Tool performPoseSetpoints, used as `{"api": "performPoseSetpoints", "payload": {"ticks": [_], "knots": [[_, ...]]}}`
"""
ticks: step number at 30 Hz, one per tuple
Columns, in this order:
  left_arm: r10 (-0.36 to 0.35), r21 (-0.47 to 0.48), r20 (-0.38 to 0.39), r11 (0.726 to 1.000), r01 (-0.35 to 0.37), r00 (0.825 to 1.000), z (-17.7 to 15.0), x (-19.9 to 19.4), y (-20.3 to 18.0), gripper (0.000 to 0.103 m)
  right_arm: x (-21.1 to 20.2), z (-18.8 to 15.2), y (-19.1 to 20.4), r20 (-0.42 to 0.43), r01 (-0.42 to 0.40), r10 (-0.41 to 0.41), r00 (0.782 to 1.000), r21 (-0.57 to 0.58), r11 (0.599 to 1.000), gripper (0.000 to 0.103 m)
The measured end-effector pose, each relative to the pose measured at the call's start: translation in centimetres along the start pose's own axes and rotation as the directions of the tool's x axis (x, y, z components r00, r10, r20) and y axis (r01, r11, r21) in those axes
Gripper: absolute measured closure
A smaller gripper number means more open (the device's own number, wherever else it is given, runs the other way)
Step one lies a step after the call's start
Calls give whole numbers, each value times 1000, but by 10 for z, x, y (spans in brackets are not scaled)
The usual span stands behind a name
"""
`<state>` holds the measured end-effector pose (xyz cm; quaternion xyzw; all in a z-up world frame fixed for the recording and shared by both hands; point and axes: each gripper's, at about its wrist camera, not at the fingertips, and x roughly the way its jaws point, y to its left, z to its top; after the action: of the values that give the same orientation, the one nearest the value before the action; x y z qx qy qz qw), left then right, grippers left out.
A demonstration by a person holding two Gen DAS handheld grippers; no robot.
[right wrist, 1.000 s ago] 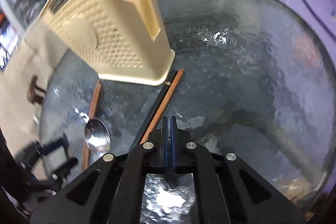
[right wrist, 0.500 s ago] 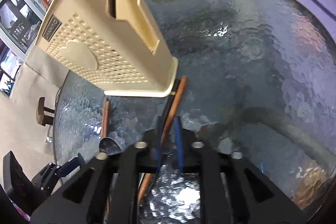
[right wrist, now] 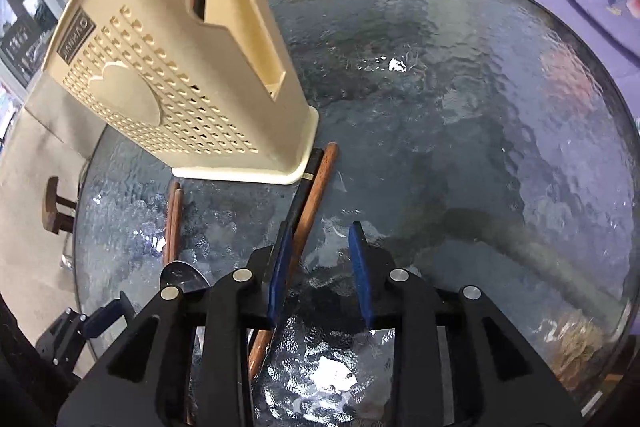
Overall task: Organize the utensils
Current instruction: 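Grasp a silver spoon with the left tool while the right grasps a wooden chopstick, then lift the spoon and chopstick and carry both over the cream holder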
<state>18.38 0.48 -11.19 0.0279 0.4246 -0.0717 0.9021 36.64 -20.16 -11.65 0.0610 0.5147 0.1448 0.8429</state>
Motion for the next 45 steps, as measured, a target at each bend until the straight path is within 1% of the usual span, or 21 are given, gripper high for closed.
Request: {"api": "performPoseSetpoints", "payload": {"ticks": [2, 4, 5, 9, 14, 17, 18, 19, 24, 26, 29, 34, 38, 41, 43, 45], "knots": [[-2, -2, 0, 1000, 2, 1000, 0, -1, 1, 55, 1, 1, 2, -6, 18, -18, 1000, -19, 1000, 74], [-3, -2, 1, 1000, 3, 1000, -1, -1, 1, 55, 0, 0, 5, -8, 48, -49, 999, -51, 998, 77], [-2, -1, 1, 1000, 2, 1000, -1, -1, 1, 55, 1, 0, 6, -9, 55, -55, 998, -59, 997, 77], [-1, -3, 2, 1000, 1, 1000, 0, 0, 0, 55, 4, 6, 11, -15, 56, -57, 998, -55, 997, 77], [3, -3, -1, 1000, -3, 1000, 0, 0, 1, 55, 8, 10, 18, -8, 77, -78, 997, -65, 995, 80], [13, 6, -11, 1000, -13, 1000, 2, 1, -2, 55, 9, 10, 19, -12, 80, -81, 997, -64, 995, 84], [16, 10, -16, 1000, -16, 1000, 3, 2, -3, 55, 9, 9, 18, -14, 76, -77, 997, -62, 995, 87], [21, 13, -21, 1000, -20, 1000, 5, 4, -4, 55, 9, 9, 19, -13, 77, -78, 997, -62, 995, 88], [32, 14, -39, 999, -31, 999, 14, 10, -10, 56, 9, 7, 22, -7, 84, -85, 996, -79, 993, 88], [37, 18, -47, 999, -36, 998, 17, 12, -12, 59, 8, 4, 23, -7, 80, -81, 997, -81, 993, 88], [46, 15, -45, 999, -45, 998, 18, 10, -16, 66, 8, 3, 22, -6, 69, -69, 998, -75, 995, 88], [51, -29, -49, 998, -52, 998, 15, 7, -14, 67, 6, 0, 20, 6, 72, -71, 997, -94, 993, 88], [55, -27, -53, 998, -57, 997, 16, 10, -17, 68, 5, -2, 20, 11, 60, -59, 998, -88, 994, 88], [43, -33, -34, 998, -44, 998, 19, 8, -19, 68, 2, -5, 11, 22, 16, -15, 1000, -51, 999, 90], [35, -30, -6, 999, -35, 999, 23, 3, -19, 68, -2, -5, 4, 37, -19, 20, 999, -31, 999, 94], [21, -37, 29, 999, -20, 999, 28, -6, -18, 68, -9, -6, -2, 62, -43, 44, 997, -26, 999, 96]]}}
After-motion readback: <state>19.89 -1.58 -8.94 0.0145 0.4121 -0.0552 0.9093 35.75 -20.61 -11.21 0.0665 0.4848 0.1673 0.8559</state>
